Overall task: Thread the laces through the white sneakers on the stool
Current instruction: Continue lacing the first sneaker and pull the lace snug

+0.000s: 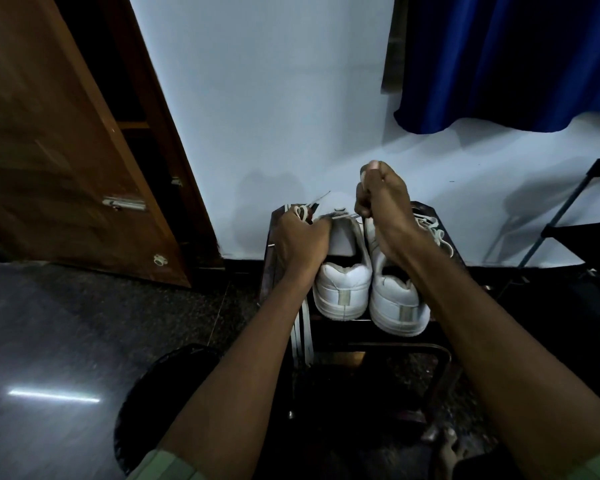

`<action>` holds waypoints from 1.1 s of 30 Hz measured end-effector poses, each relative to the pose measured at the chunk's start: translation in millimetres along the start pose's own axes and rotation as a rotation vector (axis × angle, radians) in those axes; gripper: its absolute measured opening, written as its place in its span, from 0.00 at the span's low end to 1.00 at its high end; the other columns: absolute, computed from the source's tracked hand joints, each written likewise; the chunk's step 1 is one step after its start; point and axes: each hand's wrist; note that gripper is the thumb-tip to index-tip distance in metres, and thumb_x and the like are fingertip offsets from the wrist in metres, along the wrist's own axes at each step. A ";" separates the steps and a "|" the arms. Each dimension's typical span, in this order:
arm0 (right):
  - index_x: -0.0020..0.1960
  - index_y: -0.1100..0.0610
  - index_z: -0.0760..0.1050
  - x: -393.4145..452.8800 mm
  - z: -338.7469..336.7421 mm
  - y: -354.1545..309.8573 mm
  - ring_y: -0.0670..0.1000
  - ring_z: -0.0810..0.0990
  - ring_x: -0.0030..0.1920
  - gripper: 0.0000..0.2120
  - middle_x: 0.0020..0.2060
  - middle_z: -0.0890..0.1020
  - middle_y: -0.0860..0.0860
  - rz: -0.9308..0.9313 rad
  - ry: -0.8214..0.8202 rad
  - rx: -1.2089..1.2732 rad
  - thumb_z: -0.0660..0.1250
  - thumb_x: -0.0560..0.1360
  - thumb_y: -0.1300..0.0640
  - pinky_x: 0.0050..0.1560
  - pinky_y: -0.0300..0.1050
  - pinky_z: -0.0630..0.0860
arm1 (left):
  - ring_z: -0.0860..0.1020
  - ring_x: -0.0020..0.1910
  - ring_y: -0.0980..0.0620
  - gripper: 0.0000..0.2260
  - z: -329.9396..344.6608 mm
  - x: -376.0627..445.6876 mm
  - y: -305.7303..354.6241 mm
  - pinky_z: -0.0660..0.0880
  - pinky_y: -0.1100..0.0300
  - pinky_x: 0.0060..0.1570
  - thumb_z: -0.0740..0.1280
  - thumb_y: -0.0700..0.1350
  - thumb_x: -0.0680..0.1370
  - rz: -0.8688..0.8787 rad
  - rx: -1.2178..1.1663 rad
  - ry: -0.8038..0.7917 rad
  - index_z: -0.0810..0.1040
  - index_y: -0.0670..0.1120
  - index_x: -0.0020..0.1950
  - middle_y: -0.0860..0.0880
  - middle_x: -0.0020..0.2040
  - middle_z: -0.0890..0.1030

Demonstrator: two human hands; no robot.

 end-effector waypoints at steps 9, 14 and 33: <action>0.48 0.47 0.86 -6.3 -4.1 12.2 0.57 0.82 0.55 0.08 0.47 0.87 0.48 -0.164 -0.164 -1.233 0.70 0.73 0.57 0.62 0.53 0.67 | 0.61 0.27 0.57 0.16 -4.4 1.5 3.0 0.63 0.60 0.28 0.74 0.43 0.70 0.164 0.025 -0.023 0.66 0.46 0.32 0.56 0.27 0.67; 0.42 0.52 0.74 1.8 -9.1 11.7 0.39 0.74 0.37 0.13 0.36 0.79 0.40 -0.103 0.002 -0.315 0.60 0.83 0.61 0.45 0.43 0.71 | 0.67 0.27 0.57 0.14 -2.9 4.0 -1.3 0.69 0.58 0.29 0.75 0.48 0.70 0.113 0.001 -0.019 0.74 0.41 0.35 0.53 0.28 0.75; 0.46 0.53 0.82 6.2 -18.8 11.0 0.57 0.81 0.57 0.10 0.49 0.86 0.49 -0.050 -0.134 -1.074 0.61 0.75 0.56 0.66 0.63 0.69 | 0.67 0.29 0.55 0.11 -5.7 2.3 0.3 0.68 0.58 0.30 0.72 0.46 0.69 0.120 0.019 -0.059 0.74 0.39 0.36 0.51 0.29 0.73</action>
Point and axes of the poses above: each hand's wrist, its own x-axis towards the middle knuckle, its own z-axis out of the palm, y = z × x
